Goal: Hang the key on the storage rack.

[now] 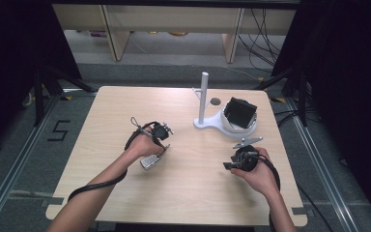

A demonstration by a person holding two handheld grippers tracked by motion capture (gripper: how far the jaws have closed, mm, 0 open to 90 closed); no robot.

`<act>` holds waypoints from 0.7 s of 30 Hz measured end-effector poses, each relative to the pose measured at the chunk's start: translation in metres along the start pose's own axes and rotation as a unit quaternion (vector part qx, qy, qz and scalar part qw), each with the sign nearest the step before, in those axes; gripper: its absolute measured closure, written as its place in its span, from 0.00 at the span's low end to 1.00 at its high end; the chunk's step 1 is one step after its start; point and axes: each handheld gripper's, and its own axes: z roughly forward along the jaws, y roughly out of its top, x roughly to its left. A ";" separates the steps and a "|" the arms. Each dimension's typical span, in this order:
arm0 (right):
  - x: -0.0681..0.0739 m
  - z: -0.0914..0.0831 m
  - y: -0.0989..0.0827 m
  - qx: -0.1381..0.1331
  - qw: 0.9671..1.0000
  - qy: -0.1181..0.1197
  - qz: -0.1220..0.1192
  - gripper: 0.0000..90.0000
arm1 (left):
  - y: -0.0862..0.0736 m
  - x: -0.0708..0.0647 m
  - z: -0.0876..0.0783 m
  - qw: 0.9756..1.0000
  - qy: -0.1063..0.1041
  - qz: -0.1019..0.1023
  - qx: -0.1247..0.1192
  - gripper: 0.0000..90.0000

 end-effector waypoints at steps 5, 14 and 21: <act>0.001 0.001 0.000 -0.001 1.000 -0.001 0.001 0.62 | -0.001 0.000 -0.004 1.000 0.008 0.007 -0.009 0.95; 0.000 0.001 0.000 0.000 1.000 0.001 -0.001 0.62 | -0.008 0.000 -0.013 0.998 -0.004 -0.008 -0.066 0.95; 0.001 0.002 0.000 0.000 1.000 0.001 0.000 0.61 | -0.020 0.000 -0.025 0.990 -0.005 -0.022 -0.141 0.95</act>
